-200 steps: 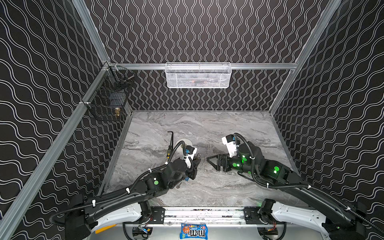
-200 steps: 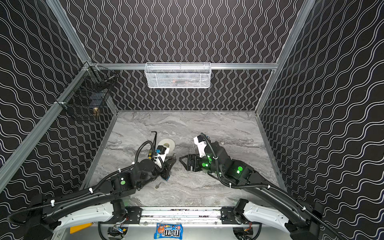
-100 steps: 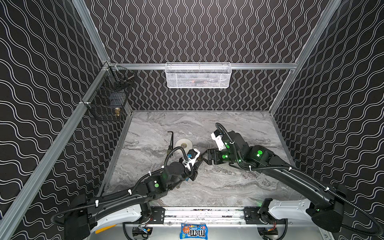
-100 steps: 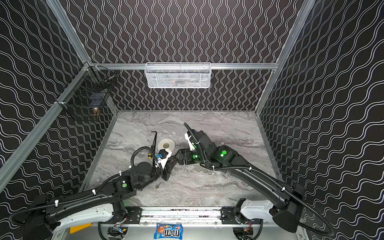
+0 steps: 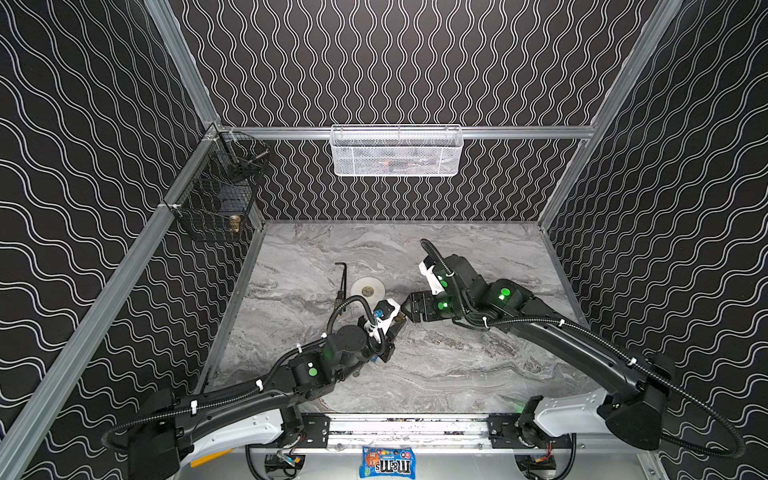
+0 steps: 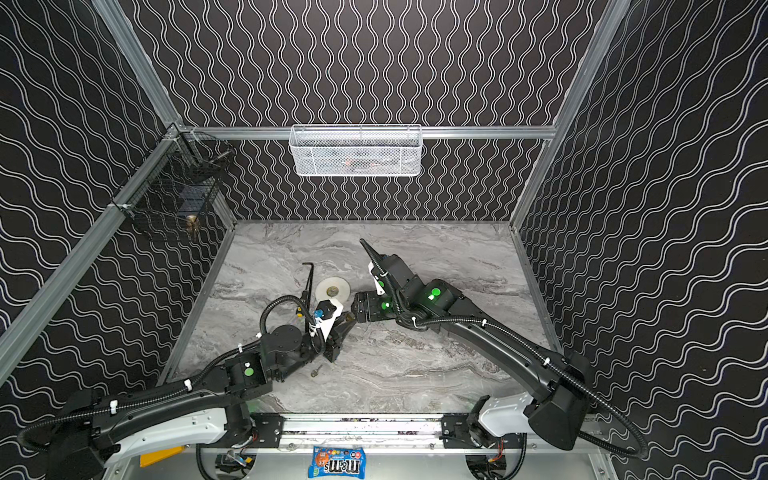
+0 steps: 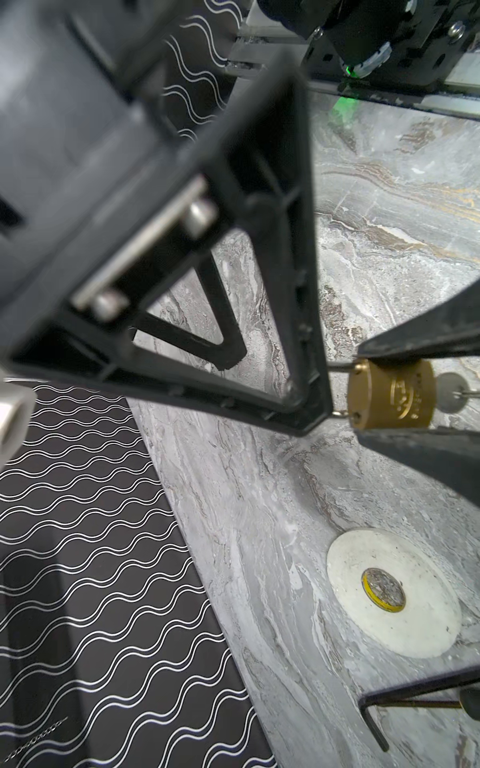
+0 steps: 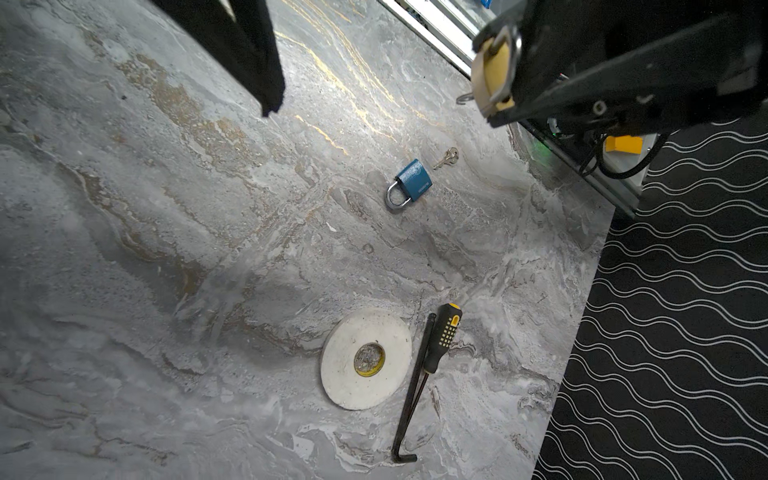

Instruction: Unlock with the key

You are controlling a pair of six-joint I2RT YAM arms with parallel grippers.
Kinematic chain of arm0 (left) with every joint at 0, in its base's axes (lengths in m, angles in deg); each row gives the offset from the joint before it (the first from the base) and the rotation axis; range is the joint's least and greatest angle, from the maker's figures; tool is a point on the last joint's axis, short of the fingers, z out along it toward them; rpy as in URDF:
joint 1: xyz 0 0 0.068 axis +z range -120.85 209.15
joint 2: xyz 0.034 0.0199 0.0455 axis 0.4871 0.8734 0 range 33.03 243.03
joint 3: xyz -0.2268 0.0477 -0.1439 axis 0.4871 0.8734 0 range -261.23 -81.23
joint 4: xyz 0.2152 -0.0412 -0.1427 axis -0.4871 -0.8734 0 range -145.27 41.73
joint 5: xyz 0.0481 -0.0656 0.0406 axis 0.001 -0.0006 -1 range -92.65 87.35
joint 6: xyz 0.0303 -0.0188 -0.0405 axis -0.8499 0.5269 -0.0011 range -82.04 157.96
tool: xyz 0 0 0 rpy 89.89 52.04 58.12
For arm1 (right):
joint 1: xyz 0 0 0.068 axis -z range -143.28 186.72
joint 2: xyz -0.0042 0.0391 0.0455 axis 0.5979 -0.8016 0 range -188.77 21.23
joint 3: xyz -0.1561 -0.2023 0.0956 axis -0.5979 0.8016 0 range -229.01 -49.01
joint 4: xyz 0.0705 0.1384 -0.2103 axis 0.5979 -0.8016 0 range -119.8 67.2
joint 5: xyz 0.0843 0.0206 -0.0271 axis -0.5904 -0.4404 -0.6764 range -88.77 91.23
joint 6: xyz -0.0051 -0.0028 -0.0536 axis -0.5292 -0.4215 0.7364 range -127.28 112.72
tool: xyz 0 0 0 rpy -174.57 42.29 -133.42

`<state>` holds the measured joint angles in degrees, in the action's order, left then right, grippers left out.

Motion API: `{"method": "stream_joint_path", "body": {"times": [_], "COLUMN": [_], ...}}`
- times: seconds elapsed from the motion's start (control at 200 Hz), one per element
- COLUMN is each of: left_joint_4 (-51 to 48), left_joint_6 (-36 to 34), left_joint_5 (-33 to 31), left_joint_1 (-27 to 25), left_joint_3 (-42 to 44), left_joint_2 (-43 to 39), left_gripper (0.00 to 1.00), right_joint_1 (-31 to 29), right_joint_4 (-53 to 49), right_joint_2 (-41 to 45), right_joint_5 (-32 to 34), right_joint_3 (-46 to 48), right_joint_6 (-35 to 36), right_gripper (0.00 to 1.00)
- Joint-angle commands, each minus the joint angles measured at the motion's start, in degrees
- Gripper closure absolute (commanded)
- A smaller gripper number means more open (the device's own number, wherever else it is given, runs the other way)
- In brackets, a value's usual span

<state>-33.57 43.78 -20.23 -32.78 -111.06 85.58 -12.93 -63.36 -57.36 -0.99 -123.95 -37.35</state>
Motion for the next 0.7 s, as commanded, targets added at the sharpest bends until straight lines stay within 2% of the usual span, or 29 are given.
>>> {"method": "stream_joint_path", "body": {"times": [0.0,0.235,0.44,0.691], "left_joint_4": [2.5,2.1,2.5,1.8], "left_joint_6": [-1.6,-0.9,-1.5,-1.7], "left_joint_5": [0.2,-1.7,0.1,-0.6], "left_joint_1": [0.1,0.0,0.1,0.0], "left_joint_3": [0.3,0.6,0.6,0.3], "left_joint_2": [-0.4,-1.0,-0.2,-0.1], "left_gripper": [1.0,1.0,1.0,1.0], "right_joint_1": [0.0,0.1,0.4,1.2], "right_joint_4": [-3.6,-5.8,-5.3,-6.7], "right_joint_2": [-1.1,-1.8,-1.3,-3.1], "right_joint_5": [1.4,3.0,2.5,3.0], "right_joint_3": [-1.5,-3.3,-4.0,-5.4], "right_joint_6": [1.6,3.3,4.3,5.6], "right_gripper": [0.13,0.13,0.12,0.11]}}
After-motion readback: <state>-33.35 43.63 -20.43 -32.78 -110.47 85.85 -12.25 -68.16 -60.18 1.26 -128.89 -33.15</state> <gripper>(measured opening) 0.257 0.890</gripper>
